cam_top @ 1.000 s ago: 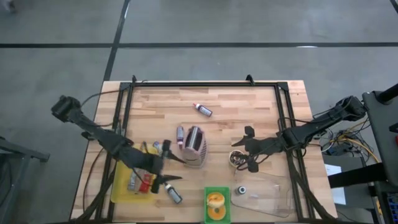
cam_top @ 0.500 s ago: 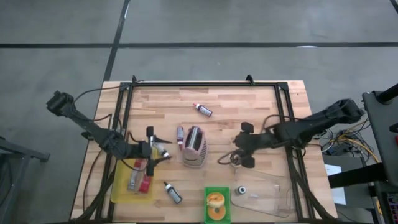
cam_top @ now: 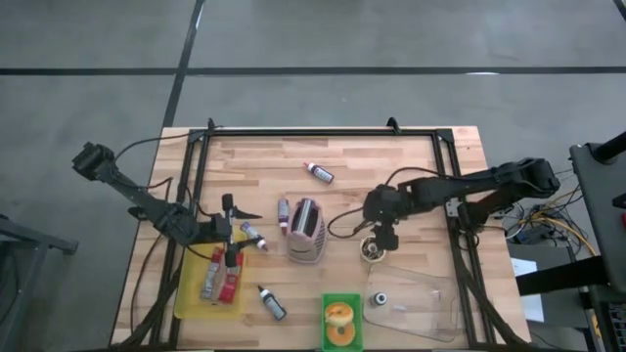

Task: Pick & Place Food Item
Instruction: Put the pink food coloring bottle into the transparent bin

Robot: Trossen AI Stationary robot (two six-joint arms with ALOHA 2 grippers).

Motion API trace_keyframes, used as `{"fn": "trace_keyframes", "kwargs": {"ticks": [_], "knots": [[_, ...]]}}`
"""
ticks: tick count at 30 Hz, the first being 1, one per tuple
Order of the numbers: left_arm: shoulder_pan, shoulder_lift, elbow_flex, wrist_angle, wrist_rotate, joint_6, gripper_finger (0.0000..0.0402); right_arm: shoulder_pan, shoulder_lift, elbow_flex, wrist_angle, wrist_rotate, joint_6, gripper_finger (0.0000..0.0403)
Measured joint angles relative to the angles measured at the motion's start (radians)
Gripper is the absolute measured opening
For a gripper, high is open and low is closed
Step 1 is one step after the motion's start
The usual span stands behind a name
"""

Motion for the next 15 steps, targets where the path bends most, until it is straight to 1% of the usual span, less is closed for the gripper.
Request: {"fn": "trace_keyframes", "kwargs": {"ticks": [4, 7, 11, 15], "knots": [[0.002, -0.005, -0.006, 0.004, 0.0, -0.007, 0.0266, -0.019, -0.001, -0.02, -0.001, -0.018, -0.006, 0.0199], [0.01, -0.005, -0.006, 0.008, 0.001, -0.007, 0.0266, -0.038, 0.004, -0.037, 0.03, -0.017, -0.032, 0.0199], [0.031, -0.005, -0.007, 0.014, 0.002, -0.007, 0.0266, -0.078, 0.005, -0.057, 0.12, -0.017, -0.089, 0.0199], [0.048, -0.005, -0.007, 0.014, 0.003, -0.011, 0.0266, -0.147, 0.003, -0.058, 0.236, -0.016, -0.154, 0.0199]]}}
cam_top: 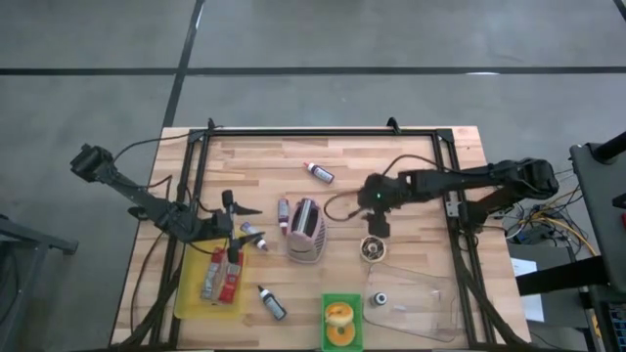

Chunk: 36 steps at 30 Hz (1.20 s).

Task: Pick & Place Food Item
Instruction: Put the pink food coloring bottle into the transparent bin

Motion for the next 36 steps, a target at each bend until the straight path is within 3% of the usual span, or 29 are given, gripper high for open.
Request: {"fn": "trace_keyframes", "kwargs": {"ticks": [6, 14, 20, 28, 36], "knots": [[0.005, 0.0, 0.0, 0.0, 0.0, -0.006, 0.0266, -0.136, 0.021, -0.001, 0.225, -0.056, -0.048, 0.0199], [0.005, 0.0, 0.0, 0.0, 0.0, -0.011, 0.0266, -0.255, 0.168, 0.013, 0.413, -0.139, -0.031, 0.0199], [0.005, 0.001, 0.0, 0.0, 0.0, -0.011, 0.0266, -0.257, 0.305, 0.115, 0.407, -0.145, -0.044, 0.0199], [0.005, 0.001, 0.0, 0.0, 0.0, -0.011, 0.0266, -0.266, 0.482, 0.291, 0.27, -0.141, -0.084, 0.0199], [0.005, 0.001, -0.001, -0.008, 0.008, -0.011, 0.0266, -0.289, 0.501, 0.361, 0.213, -0.067, -0.129, 0.0199]]}}
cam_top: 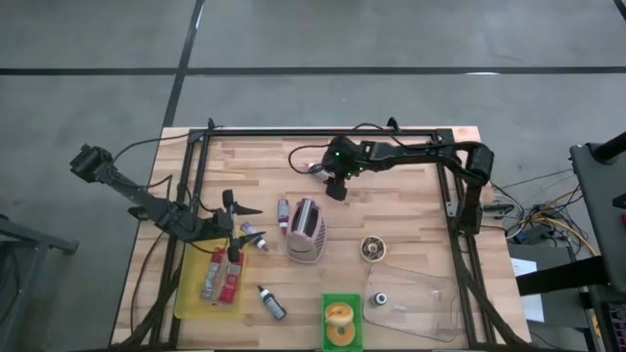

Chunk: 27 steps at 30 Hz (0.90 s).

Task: Pick & Place Food Item
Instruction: Put the pink food coloring bottle into the transparent bin

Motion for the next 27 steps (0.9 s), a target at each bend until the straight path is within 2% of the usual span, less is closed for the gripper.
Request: {"fn": "trace_keyframes", "kwargs": {"ticks": [9, 17, 22, 27], "knots": [[0.003, 0.0, 0.0, 0.007, 0.0, 0.003, 0.0266, -0.053, 0.006, 0.019, -0.102, 0.0, -0.016, 0.0199], [0.005, 0.0, 0.0, 0.007, 0.0, 0.003, 0.0266, -0.081, 0.035, 0.028, -0.105, -0.045, -0.036, 0.0199], [0.007, 0.0, 0.0, 0.007, 0.0, 0.004, 0.0266, -0.082, 0.062, 0.07, -0.115, -0.078, -0.036, 0.0199], [0.01, 0.0, 0.0, 0.007, 0.0, 0.004, 0.0266, -0.081, 0.103, 0.106, -0.13, -0.158, -0.036, 0.0199]]}}
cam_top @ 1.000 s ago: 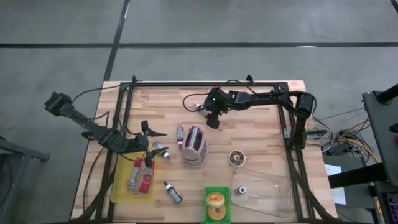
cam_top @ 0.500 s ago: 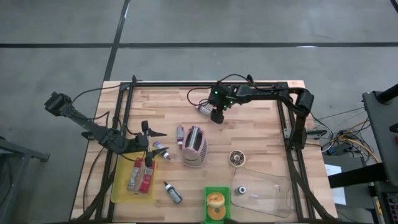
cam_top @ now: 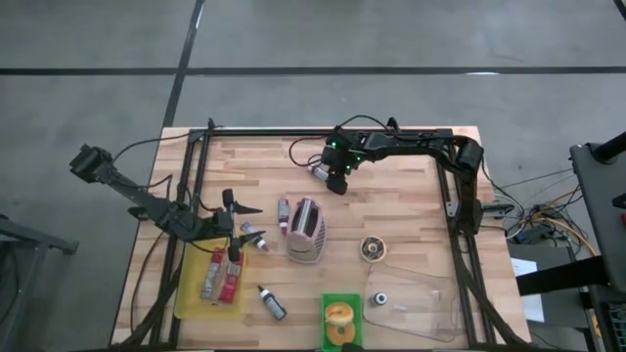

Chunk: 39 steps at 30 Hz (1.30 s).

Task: Pick & Place Food Item
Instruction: Put the pink food coloring bottle into the transparent bin

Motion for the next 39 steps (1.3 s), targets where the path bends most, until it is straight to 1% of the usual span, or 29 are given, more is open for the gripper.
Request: {"fn": "trace_keyframes", "kwargs": {"ticks": [4, 9, 11, 25, 29, 39], "knots": [[0.001, 0.0, 0.0, 0.0, 0.0, 0.0, 0.0266, 0.003, 0.032, 0.031, -0.024, 0.013, -0.019, 0.0199], [0.003, 0.0, 0.0, 0.0, 0.0, 0.0, 0.0266, 0.004, 0.033, 0.046, -0.015, 0.005, -0.029, 0.0199], [0.004, 0.0, 0.0, 0.0, 0.0, 0.001, 0.0266, 0.004, 0.033, 0.046, -0.03, -0.011, -0.024, 0.0199], [0.01, 0.0, 0.0, 0.0, 0.0, 0.007, 0.0266, 0.011, 0.032, 0.048, -0.032, -0.019, -0.038, 0.0199], [0.015, 0.0, 0.0, 0.001, 0.0, 0.008, 0.0266, 0.011, 0.032, 0.048, -0.033, -0.044, -0.045, 0.0198], [0.017, 0.0, 0.0, 0.008, 0.0, 0.008, 0.0266, 0.015, 0.036, 0.047, -0.034, -0.038, -0.049, 0.0164]]}}
